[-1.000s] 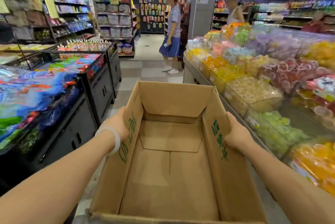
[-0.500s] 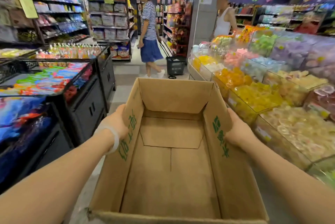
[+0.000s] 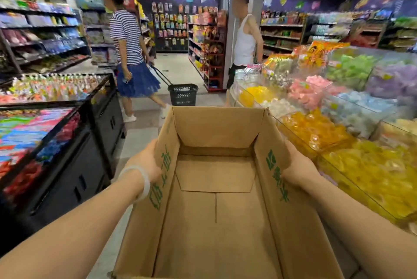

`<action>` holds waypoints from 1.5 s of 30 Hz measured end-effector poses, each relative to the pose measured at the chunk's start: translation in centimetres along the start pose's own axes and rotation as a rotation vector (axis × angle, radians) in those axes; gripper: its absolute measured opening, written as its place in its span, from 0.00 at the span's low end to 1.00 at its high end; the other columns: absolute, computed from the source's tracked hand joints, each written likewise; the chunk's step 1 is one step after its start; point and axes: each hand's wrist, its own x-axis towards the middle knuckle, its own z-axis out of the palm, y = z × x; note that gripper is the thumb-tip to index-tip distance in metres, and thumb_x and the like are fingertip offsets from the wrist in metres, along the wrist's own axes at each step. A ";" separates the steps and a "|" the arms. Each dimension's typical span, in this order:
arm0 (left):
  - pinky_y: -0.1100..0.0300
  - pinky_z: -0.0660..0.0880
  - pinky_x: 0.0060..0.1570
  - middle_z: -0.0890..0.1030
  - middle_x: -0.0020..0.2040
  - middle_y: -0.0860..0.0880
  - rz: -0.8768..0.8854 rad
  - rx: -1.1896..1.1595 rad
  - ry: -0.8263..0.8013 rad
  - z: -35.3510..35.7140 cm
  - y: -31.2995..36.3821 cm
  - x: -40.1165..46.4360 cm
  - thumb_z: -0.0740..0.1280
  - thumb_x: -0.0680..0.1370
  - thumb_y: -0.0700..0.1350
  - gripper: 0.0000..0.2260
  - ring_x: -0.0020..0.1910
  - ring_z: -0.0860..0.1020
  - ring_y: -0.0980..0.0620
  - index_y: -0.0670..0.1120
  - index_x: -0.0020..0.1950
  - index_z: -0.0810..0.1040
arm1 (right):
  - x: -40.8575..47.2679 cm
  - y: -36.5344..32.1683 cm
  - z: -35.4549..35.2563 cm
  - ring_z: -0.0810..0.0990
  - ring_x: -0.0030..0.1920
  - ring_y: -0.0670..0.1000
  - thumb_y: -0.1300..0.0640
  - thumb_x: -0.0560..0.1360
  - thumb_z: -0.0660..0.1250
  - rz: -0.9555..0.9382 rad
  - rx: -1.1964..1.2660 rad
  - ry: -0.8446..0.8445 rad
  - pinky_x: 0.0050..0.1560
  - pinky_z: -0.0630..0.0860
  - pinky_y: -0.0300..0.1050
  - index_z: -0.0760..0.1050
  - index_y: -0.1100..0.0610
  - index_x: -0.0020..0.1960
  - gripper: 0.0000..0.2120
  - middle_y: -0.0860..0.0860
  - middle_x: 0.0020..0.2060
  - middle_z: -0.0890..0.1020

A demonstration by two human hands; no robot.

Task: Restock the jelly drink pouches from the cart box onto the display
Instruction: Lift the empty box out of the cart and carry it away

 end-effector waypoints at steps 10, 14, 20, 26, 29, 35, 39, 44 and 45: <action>0.58 0.65 0.29 0.75 0.45 0.45 -0.075 -0.055 0.033 -1.5 1.3 24.2 0.60 0.76 0.43 0.29 0.38 0.73 0.43 0.57 0.74 0.54 | 27.0 -9.3 4.7 0.79 0.56 0.59 0.58 0.72 0.64 -0.120 0.023 -0.062 0.54 0.77 0.53 0.41 0.44 0.77 0.43 0.55 0.60 0.79; 0.59 0.64 0.26 0.76 0.42 0.46 -0.098 -0.034 0.033 -1.1 0.5 34.0 0.60 0.76 0.42 0.30 0.35 0.73 0.46 0.56 0.75 0.52 | 35.9 -12.9 7.3 0.76 0.61 0.59 0.60 0.72 0.64 -0.134 0.031 -0.056 0.58 0.75 0.50 0.46 0.45 0.77 0.41 0.54 0.65 0.75; 0.53 0.73 0.32 0.78 0.45 0.44 -0.092 0.049 -0.026 -0.2 0.6 50.2 0.60 0.76 0.36 0.29 0.36 0.76 0.46 0.53 0.74 0.56 | 49.3 -17.3 11.7 0.73 0.64 0.57 0.62 0.71 0.67 -0.032 0.060 -0.068 0.61 0.72 0.48 0.49 0.47 0.76 0.41 0.54 0.65 0.74; 0.59 0.67 0.27 0.72 0.40 0.49 0.013 0.007 -0.161 -0.2 3.6 65.7 0.68 0.74 0.47 0.34 0.33 0.75 0.52 0.54 0.75 0.53 | 62.1 -20.4 13.0 0.79 0.55 0.59 0.58 0.69 0.68 0.039 0.066 -0.039 0.53 0.78 0.54 0.50 0.45 0.75 0.41 0.54 0.58 0.79; 0.57 0.66 0.28 0.72 0.39 0.48 0.026 -0.018 -0.103 2.1 3.8 72.7 0.59 0.79 0.42 0.25 0.33 0.71 0.49 0.53 0.74 0.55 | 67.9 -21.1 14.0 0.78 0.57 0.59 0.55 0.71 0.68 0.087 0.043 -0.020 0.54 0.77 0.52 0.50 0.46 0.75 0.38 0.55 0.59 0.78; 0.55 0.73 0.35 0.76 0.45 0.45 0.010 0.032 -0.115 6.9 4.7 87.0 0.60 0.77 0.40 0.29 0.38 0.75 0.44 0.57 0.75 0.53 | 82.2 -21.5 17.3 0.80 0.53 0.60 0.52 0.68 0.68 0.093 0.067 -0.018 0.51 0.78 0.54 0.57 0.43 0.70 0.35 0.54 0.55 0.81; 0.58 0.68 0.28 0.77 0.45 0.45 -0.033 0.077 -0.142 8.9 5.8 97.8 0.61 0.76 0.39 0.34 0.35 0.74 0.47 0.57 0.76 0.49 | 93.2 -23.4 18.6 0.79 0.54 0.61 0.51 0.72 0.66 0.085 0.065 -0.065 0.54 0.76 0.55 0.57 0.46 0.70 0.30 0.56 0.56 0.81; 0.53 0.75 0.38 0.78 0.51 0.43 -0.072 0.101 -0.154 9.1 8.2 109.5 0.65 0.75 0.40 0.37 0.44 0.77 0.41 0.57 0.76 0.47 | 105.8 -26.1 19.1 0.79 0.53 0.59 0.54 0.73 0.65 0.037 0.120 -0.088 0.54 0.75 0.50 0.51 0.43 0.74 0.36 0.55 0.55 0.80; 0.52 0.75 0.38 0.78 0.54 0.42 -0.082 0.112 -0.156 9.3 8.5 111.5 0.66 0.74 0.40 0.38 0.45 0.78 0.41 0.57 0.76 0.46 | 108.0 -26.6 19.4 0.79 0.52 0.58 0.55 0.73 0.65 0.033 0.136 -0.091 0.54 0.76 0.51 0.50 0.42 0.74 0.36 0.54 0.54 0.80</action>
